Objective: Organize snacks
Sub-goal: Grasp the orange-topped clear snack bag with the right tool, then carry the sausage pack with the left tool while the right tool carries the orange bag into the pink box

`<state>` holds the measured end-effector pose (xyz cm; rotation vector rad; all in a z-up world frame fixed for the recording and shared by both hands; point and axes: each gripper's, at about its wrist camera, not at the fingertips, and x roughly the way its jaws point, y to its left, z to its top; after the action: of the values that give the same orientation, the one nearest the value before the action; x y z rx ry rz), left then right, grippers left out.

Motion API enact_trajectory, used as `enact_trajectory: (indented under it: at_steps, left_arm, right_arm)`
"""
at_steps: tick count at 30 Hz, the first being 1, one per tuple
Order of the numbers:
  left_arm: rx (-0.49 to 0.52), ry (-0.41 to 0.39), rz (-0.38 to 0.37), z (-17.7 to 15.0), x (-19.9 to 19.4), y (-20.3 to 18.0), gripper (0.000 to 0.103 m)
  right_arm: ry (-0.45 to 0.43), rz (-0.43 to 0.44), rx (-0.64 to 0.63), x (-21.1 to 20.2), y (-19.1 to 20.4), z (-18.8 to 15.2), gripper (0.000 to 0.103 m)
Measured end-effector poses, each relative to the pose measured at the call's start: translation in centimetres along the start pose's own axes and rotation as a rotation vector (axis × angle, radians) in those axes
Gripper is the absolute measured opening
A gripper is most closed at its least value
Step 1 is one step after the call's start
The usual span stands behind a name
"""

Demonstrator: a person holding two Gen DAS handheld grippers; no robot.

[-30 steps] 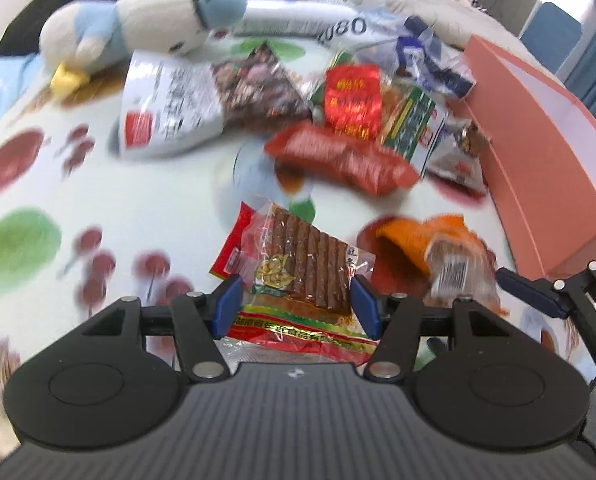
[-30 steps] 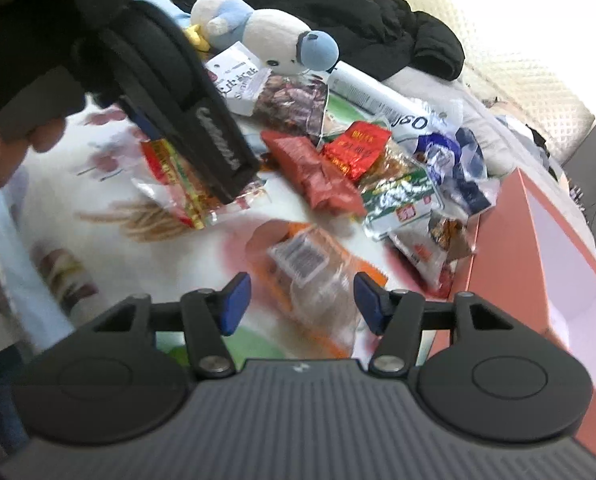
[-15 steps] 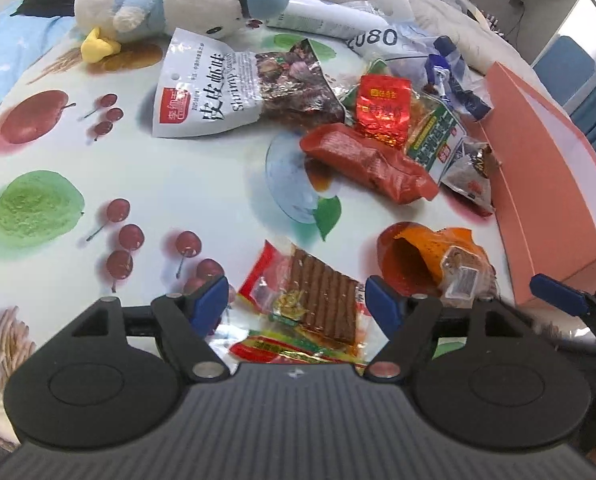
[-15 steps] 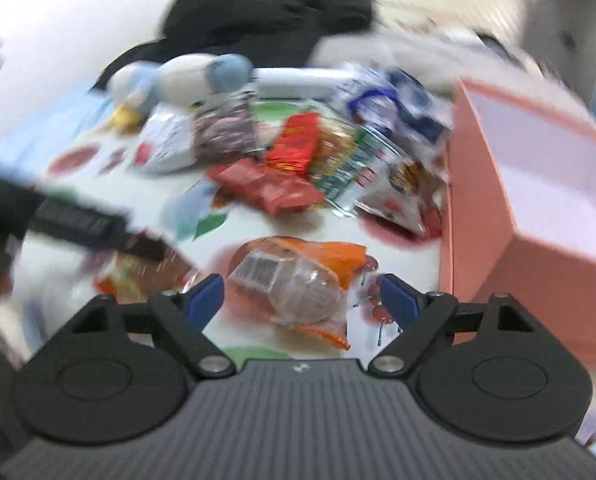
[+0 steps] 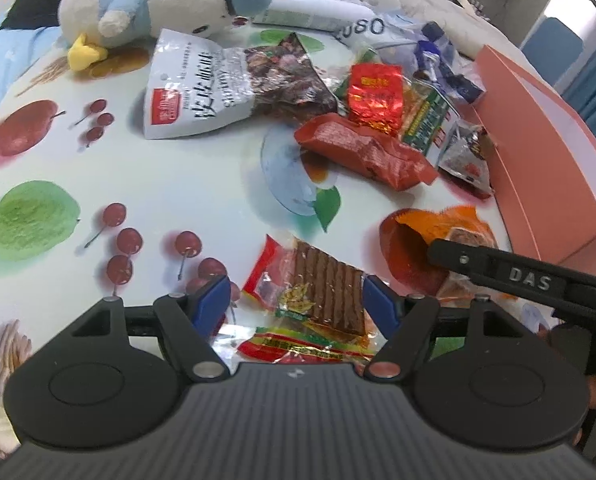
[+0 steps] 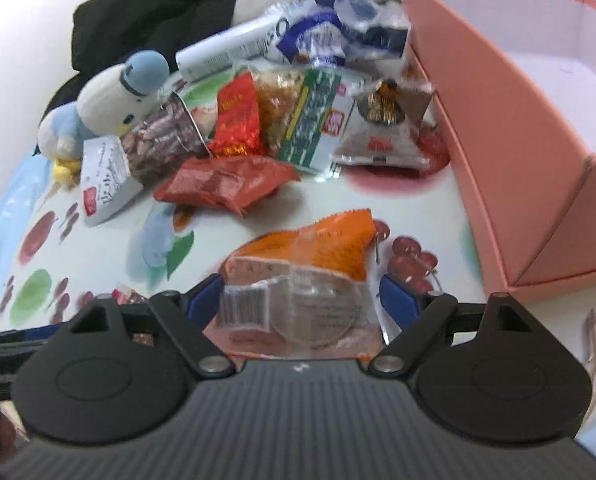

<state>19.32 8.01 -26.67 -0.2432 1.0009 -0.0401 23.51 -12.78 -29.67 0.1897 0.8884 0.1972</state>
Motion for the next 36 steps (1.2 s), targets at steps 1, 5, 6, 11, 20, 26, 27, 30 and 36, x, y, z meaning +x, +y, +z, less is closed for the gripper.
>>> enact_trajectory:
  at_steps: [1,5,6,11,20,26,27,30,36]
  left_arm:
    - [0.014,0.004,-0.003,-0.1,0.1,-0.2,0.077]
    - [0.073,0.001,0.015,-0.3,0.3,-1.0,0.077]
    - [0.082,0.001,0.017,-0.4,0.3,-1.2,0.077]
    - [0.108,0.000,0.017,-0.3,0.7,-1.7,0.077]
    - [0.167,0.005,0.050,-0.7,2.0,-2.9,0.080]
    - [0.225,0.006,0.114,-0.9,3.1,-4.3,0.089]
    - [0.241,0.005,0.121,-1.0,3.3,-4.5,0.089]
    - [0.250,-0.001,0.119,-1.2,3.8,-4.9,0.089]
    - [0.275,-0.001,0.100,-1.2,4.2,-5.5,0.083]
  right_arm:
    - [0.008,0.006,0.004,0.3,0.0,-0.1,0.084]
    - [0.002,0.000,-0.012,0.5,0.0,-0.5,0.081]
    - [0.000,-0.001,-0.021,0.5,0.0,-0.6,0.080]
    - [-0.005,0.001,-0.066,0.2,0.3,-0.8,0.077]
    - [0.003,0.002,-0.087,-1.0,-0.2,-1.4,0.073]
    - [-0.001,-0.024,-0.094,-2.4,-1.1,-2.0,0.072]
    - [-0.001,-0.026,-0.098,-2.6,-1.2,-2.1,0.072]
    - [0.008,-0.030,-0.096,-2.9,-1.8,-2.5,0.072]
    - [0.008,-0.025,-0.102,-3.3,-2.0,-3.2,0.072]
